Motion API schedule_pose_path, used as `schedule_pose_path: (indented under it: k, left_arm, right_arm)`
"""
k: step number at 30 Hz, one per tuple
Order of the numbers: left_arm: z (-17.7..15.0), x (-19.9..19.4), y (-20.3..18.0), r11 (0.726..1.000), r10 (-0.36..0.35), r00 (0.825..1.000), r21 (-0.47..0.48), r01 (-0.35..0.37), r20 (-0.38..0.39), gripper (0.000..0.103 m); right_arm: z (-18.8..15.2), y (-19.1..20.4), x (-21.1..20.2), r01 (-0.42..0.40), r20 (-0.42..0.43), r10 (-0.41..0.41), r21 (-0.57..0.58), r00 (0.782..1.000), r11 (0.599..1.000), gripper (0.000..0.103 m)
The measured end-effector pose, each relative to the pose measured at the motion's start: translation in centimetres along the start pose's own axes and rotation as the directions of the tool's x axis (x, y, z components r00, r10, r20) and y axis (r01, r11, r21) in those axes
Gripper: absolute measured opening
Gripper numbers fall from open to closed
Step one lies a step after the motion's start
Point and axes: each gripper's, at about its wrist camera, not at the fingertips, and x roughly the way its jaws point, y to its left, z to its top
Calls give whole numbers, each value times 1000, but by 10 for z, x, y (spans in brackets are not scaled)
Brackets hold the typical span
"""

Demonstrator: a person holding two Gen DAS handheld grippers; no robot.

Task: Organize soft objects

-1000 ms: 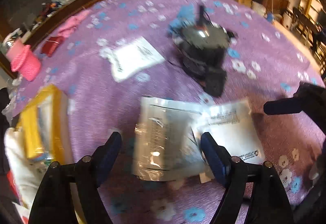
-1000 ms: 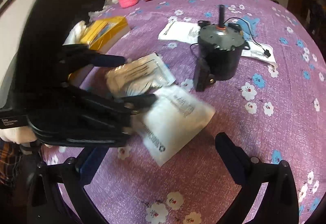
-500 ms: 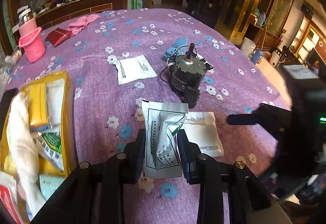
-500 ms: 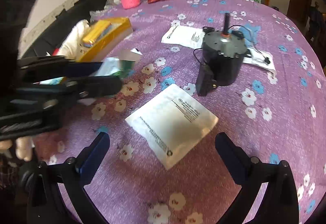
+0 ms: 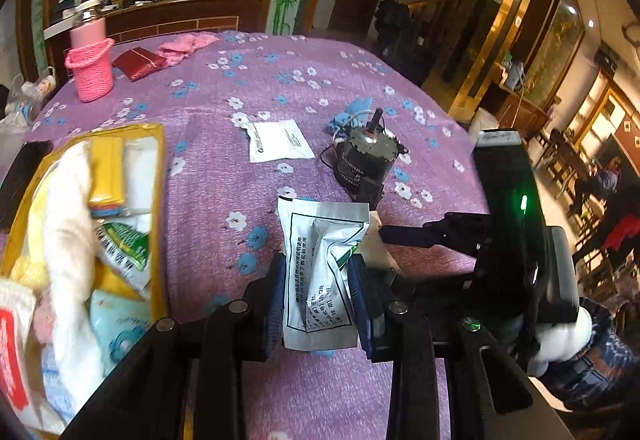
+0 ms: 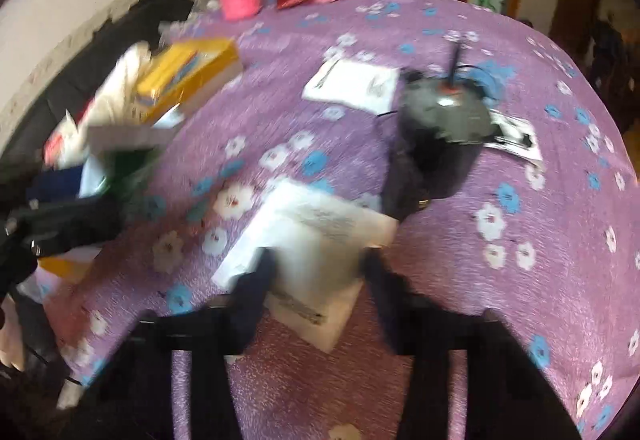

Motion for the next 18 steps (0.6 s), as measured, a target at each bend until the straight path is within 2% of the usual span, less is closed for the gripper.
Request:
schedule_pose_path:
  k: [1,3,6,8,11,13,18]
  left_arm:
    - [-2,-8,3,1000,-3,1000,-14,4,15,32]
    - [-5,-18,7,999,-7,999,-33,8,36,32]
    - [-11,-39,16,998,-4,997,-65,9,73,32]
    - [-18,-54,22,996,22,995,-84,-14,100,32]
    - [-27,-69,33,993,62,990,-111,-48,124,32]
    - [-35,-76,44,988,73,988,-148,-53,133,32]
    - [-51,-80,66,970,134,983,-219,-105,126,32]
  right_arm:
    - [1,-5,-2,-11,-8,12,21,1000,1000,3]
    - [1,-10,-3,12,-11,-11,29,1000,1000,3]
    - [1,-24,-5,-11,-13,13,109,1000,994,3]
    - [-1,-25,-7,-34,-13,36,138,999,990,12]
    - [-1,-1,-20,-59,27,57,78,998,995,31]
    - [2,21,-25,-75,44,73,30,996,997,50]
    - [9,76,-29,-155,33,158,-78,987,985,52]
